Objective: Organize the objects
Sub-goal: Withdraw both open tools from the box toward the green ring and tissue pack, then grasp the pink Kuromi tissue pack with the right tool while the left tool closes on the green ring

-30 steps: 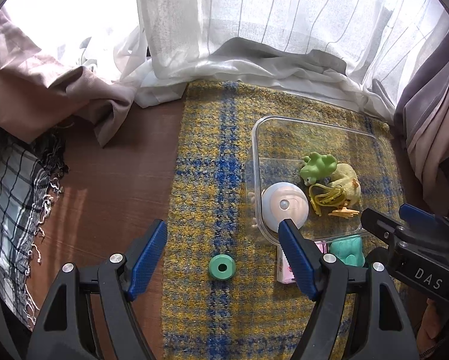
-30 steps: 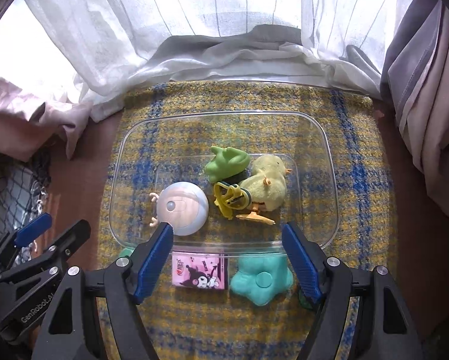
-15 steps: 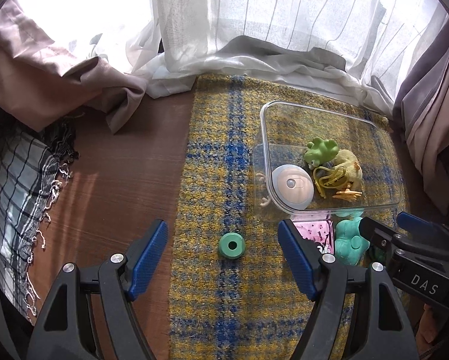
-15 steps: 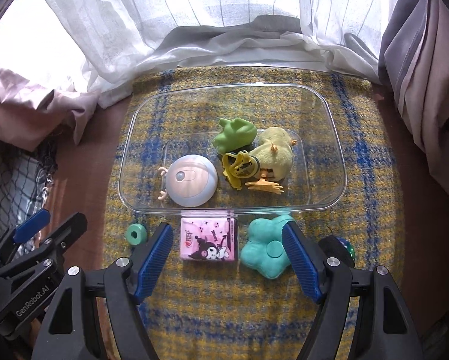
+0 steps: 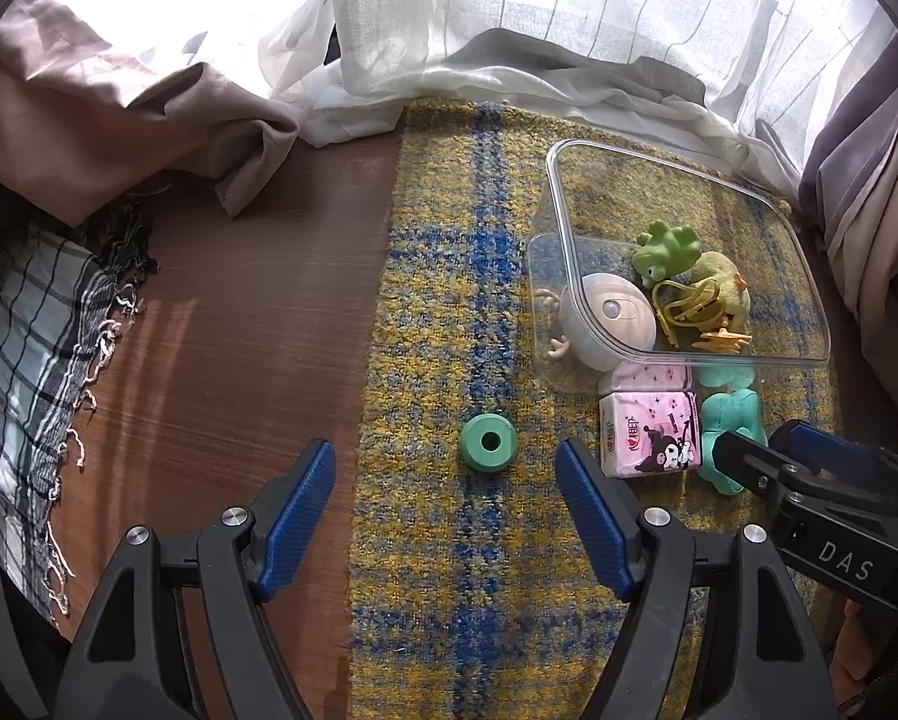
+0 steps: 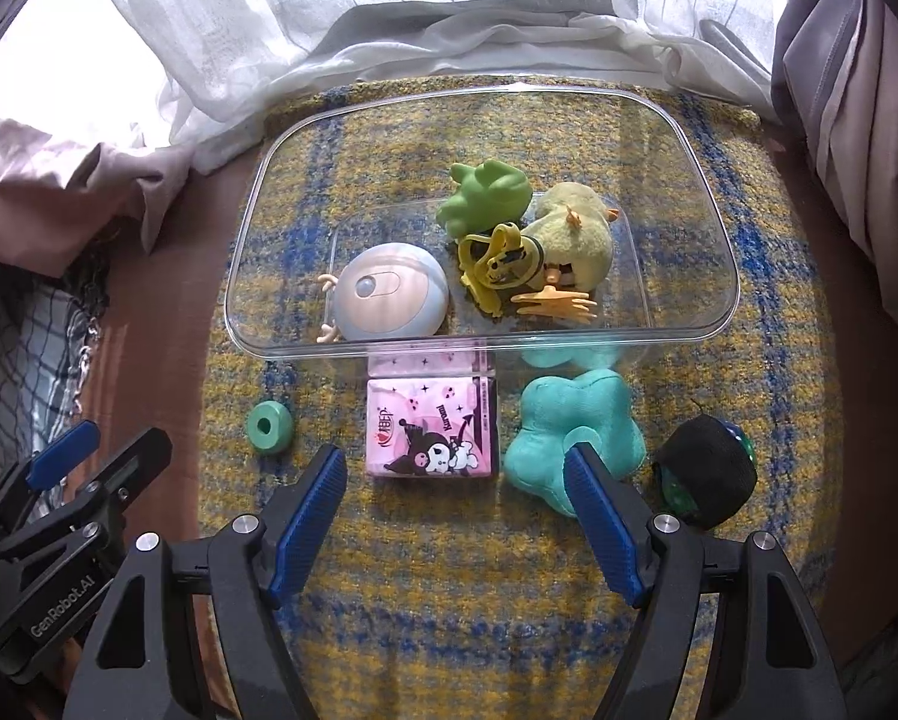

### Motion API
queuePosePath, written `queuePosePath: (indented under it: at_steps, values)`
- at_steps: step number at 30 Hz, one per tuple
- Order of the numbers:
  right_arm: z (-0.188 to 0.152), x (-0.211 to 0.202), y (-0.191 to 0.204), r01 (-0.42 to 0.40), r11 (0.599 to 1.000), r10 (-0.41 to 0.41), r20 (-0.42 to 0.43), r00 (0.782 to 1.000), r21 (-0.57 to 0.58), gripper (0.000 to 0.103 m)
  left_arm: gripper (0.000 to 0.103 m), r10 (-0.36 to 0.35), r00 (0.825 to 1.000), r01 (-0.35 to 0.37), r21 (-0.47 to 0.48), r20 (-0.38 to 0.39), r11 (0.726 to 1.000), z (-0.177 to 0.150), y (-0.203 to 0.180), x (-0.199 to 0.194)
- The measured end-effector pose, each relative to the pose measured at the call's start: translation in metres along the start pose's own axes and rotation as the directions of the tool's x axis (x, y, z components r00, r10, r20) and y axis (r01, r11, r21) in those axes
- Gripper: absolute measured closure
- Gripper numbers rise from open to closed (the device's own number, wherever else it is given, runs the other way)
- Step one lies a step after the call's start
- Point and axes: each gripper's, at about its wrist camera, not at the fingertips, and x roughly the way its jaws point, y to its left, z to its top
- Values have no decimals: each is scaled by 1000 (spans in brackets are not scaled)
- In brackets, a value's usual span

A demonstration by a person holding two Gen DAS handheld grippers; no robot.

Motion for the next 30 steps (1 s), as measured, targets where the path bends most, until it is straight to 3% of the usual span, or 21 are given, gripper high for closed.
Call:
queuePosePath:
  at_steps: [22,30]
  values:
    - [-20,42,-2,-3,1000,2,12,1000,26,28,29,1,993,6,61,-117,998,-24,-3,51]
    - [-20,58,-2,-24,999,23,21,1000,38,28,40,-52,989,60,54,-139,997,-22,-1,65]
